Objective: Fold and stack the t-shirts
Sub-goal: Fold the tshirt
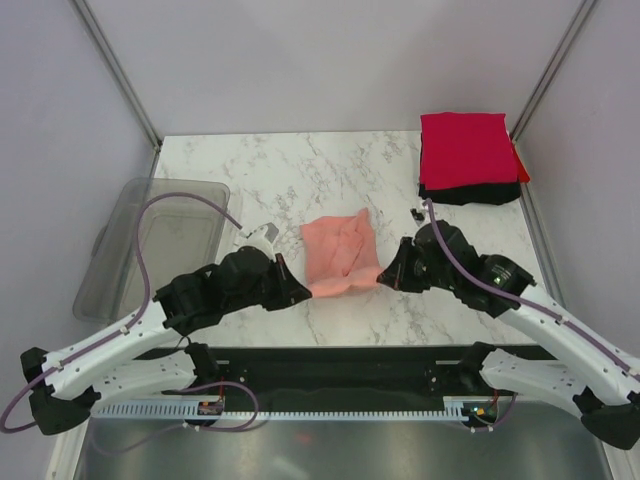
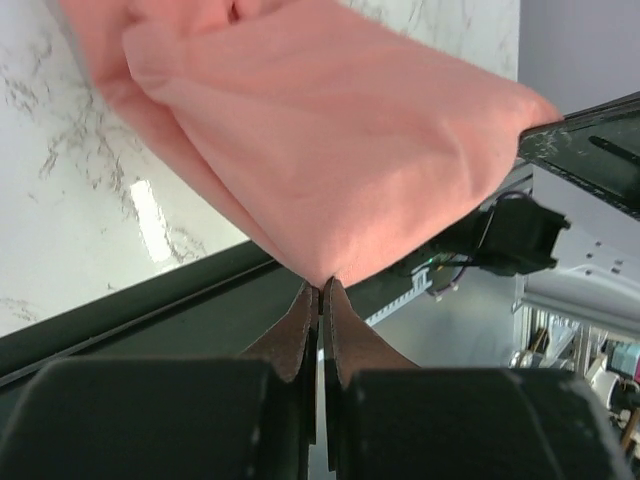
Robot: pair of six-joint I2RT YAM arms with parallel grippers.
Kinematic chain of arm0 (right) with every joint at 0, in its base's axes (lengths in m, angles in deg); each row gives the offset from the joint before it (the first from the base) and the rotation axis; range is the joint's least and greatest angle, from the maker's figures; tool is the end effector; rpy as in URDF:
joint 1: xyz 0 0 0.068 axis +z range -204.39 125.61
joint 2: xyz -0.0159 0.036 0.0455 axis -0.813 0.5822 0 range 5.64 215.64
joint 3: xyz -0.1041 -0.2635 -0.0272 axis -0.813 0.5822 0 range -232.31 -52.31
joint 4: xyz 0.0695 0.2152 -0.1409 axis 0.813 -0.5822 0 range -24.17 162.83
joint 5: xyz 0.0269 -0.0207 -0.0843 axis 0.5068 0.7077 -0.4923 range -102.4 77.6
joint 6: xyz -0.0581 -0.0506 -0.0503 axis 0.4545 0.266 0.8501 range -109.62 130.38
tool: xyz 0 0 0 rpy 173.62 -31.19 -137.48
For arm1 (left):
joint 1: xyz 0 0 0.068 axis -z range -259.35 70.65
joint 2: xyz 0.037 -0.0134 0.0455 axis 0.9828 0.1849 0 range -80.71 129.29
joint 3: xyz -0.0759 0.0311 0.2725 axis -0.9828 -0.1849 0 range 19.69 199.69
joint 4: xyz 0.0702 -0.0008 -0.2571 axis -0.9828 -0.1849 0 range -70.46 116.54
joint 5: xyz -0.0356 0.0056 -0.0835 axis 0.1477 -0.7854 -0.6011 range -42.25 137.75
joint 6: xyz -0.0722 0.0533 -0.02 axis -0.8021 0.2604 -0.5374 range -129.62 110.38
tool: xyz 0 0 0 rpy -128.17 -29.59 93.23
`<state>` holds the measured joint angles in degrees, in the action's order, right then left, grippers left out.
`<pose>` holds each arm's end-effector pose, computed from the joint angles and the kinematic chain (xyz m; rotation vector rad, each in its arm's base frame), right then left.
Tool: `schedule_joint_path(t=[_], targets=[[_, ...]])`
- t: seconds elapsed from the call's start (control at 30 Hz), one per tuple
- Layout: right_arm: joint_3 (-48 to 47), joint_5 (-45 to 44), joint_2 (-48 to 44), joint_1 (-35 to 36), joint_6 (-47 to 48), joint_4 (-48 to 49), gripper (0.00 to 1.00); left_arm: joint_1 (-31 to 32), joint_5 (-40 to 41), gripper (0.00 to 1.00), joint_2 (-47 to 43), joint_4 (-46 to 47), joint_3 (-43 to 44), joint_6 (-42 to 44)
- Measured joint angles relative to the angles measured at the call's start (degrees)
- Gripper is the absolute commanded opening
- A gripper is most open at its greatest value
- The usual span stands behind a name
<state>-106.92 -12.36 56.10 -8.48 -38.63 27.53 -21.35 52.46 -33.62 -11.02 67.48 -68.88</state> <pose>0.1442 0.1490 0.3014 0.0657 2.4410 0.8177 0.1152 -0.1717 0.2850 -0.0764 2.4149 -0.9795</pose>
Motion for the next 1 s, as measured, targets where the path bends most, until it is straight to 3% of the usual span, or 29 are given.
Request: schedule_joint_path(t=[0.27, 0.63, 1.0], targets=[[-10.21, -5.51, 14.14, -0.35, 6.01, -6.64, 0.00, -2.40, 4.04, 0.02, 7.65, -4.35, 7.76, 1.01], [-20.68, -4.57, 27.19, -8.26, 14.73, -7.06, 0.00, -16.63, -1.66, 0.02, 16.98, -3.58, 13.46, 6.73], [-34.51, -5.07, 45.31, -12.85, 22.64, -6.32, 0.00, -28.20, -7.87, 0.02, 34.32, -0.04, 21.90, 13.14]])
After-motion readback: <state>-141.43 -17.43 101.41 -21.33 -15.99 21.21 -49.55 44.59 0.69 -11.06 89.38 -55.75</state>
